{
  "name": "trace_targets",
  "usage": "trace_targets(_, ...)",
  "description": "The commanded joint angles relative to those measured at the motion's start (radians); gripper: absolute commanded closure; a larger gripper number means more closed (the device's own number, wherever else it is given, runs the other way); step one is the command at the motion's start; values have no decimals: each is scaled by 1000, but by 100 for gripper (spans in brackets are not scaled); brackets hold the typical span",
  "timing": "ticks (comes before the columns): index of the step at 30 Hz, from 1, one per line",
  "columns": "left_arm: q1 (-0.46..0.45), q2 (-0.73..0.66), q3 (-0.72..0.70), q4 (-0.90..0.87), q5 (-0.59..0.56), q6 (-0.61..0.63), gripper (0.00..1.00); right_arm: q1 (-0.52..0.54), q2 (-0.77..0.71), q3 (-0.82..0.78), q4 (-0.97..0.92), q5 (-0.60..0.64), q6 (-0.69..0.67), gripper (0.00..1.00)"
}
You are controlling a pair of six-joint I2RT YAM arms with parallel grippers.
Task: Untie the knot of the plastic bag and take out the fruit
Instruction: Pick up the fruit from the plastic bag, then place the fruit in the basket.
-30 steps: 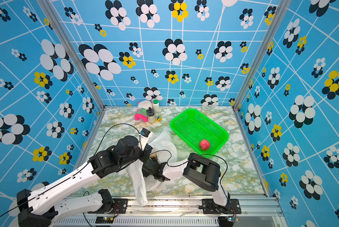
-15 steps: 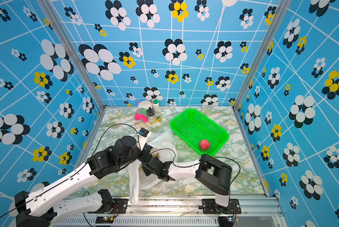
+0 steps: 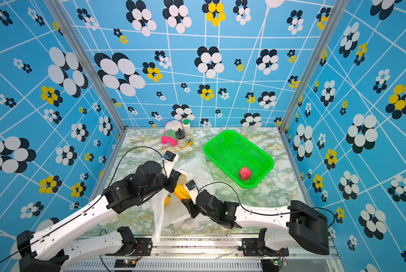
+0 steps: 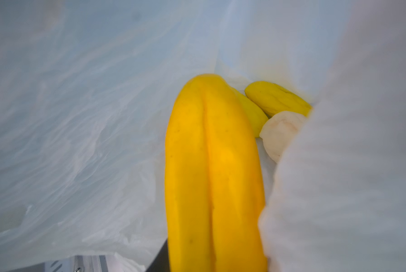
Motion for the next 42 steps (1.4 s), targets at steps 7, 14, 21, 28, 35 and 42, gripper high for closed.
trace_targets(7, 9, -7, -11, -15, 10, -20, 100, -2, -270, -127, 40, 235, -47, 81)
trace_targets(14, 11, -23, -34, 8, 18, -28, 100, -46, -559, -233, 70, 476, -67, 79)
trace_targets(21, 12, -16, -17, -3, 18, -24, 100, -223, -649, -130, -292, 592, 64, 80)
trace_targets(28, 13, -1, -1, -17, 29, -26, 100, -463, -492, 10, -602, 570, 249, 77)
trace_targets(35, 13, -5, -30, 12, 36, -27, 100, -725, -221, 143, -702, 327, 280, 77)
trace_targets(42, 12, -19, -26, 8, 49, -32, 100, -910, -57, 213, -709, 260, 234, 72)
